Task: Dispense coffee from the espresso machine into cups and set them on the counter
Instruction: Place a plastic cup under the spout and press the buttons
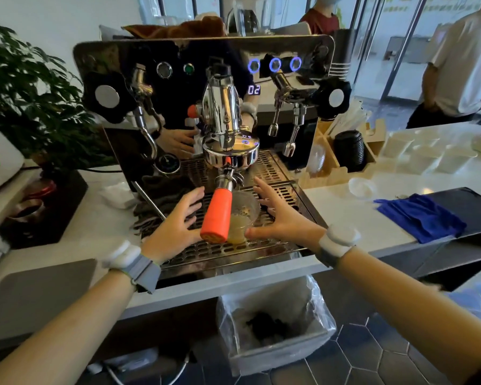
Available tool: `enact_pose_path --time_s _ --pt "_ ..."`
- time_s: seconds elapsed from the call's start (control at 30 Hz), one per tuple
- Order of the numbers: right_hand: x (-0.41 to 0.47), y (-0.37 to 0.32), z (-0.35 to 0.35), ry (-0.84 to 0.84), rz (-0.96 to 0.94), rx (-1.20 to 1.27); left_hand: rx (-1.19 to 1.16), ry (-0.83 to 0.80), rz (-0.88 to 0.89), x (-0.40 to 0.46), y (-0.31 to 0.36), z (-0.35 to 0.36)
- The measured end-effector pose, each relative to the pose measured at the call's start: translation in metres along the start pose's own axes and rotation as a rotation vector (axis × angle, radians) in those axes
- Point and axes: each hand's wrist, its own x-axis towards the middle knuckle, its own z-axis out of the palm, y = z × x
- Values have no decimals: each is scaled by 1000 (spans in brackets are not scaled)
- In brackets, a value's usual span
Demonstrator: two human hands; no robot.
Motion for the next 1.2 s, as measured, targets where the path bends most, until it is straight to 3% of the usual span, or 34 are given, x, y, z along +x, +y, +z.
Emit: enact_pose_path --time_s 0.43,0.77,1.2 --pt "7 9 20 9 20 222 -62 17 -36 13 -14 27" --pt "7 -2 28 72 18 212 18 70 17 11 -13 20" --pt "-38 -3 24 147 46 252 -164 4 -47 -2 2 44"
